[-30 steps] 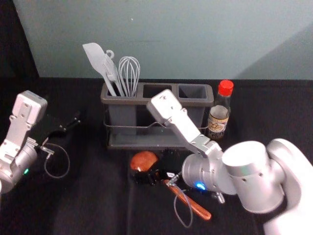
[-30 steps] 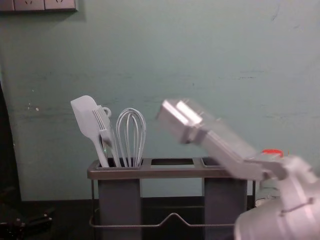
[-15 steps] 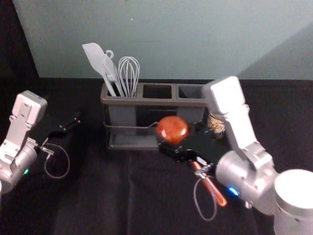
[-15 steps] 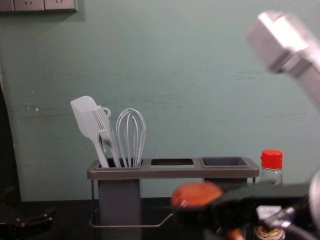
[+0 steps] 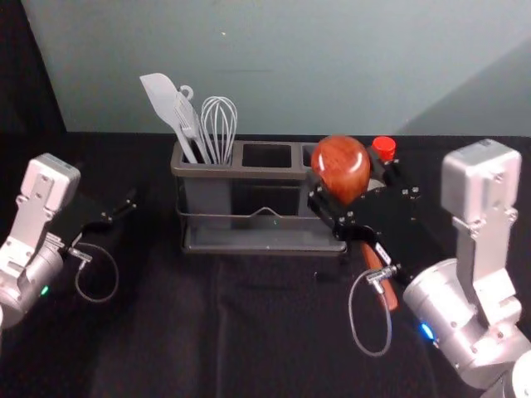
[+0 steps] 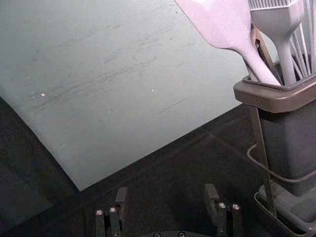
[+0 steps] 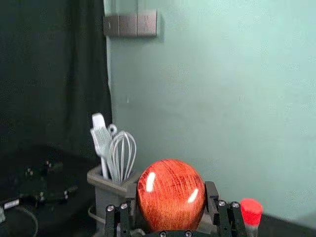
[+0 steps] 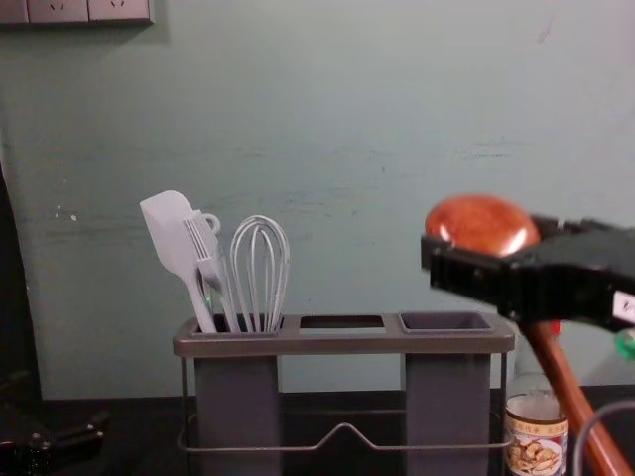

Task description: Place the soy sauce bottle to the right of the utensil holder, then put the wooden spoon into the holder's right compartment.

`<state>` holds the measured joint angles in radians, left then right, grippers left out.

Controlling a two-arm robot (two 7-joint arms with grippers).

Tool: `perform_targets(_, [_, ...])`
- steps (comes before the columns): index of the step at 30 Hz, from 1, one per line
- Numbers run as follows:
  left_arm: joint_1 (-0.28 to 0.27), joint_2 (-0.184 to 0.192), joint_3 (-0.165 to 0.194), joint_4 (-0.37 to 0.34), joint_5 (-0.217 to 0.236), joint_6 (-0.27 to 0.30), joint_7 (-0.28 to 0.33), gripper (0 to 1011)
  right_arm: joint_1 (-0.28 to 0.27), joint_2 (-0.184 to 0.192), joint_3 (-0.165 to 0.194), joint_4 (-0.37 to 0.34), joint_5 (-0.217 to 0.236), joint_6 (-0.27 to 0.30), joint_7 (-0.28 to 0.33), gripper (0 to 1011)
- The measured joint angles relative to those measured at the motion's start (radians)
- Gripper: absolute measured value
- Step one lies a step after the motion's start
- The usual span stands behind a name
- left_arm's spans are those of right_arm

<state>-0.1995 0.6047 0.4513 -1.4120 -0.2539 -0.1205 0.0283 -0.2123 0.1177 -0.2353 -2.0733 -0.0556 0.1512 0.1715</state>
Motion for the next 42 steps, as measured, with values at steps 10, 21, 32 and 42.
perform_targets(10, [0.000, 0.000, 0.000, 0.000, 0.000, 0.000, 0.000, 1000, -0.015, 0.023, -0.008, 0.018, -0.008, -0.116, -0.022, 837])
perform_targets(21, [0.000, 0.000, 0.000, 0.000, 0.000, 0.000, 0.000, 1000, -0.015, 0.024, -0.009, 0.019, -0.008, -0.129, -0.021, 837])
perform_targets(32, [0.000, 0.000, 0.000, 0.000, 0.000, 0.000, 0.000, 1000, -0.015, 0.025, -0.004, 0.025, -0.004, -0.140, -0.021, 837])
perform_targets(42, [0.000, 0.000, 0.000, 0.000, 0.000, 0.000, 0.000, 1000, 0.162, 0.063, -0.016, 0.092, 0.009, -0.151, 0.046, 837])
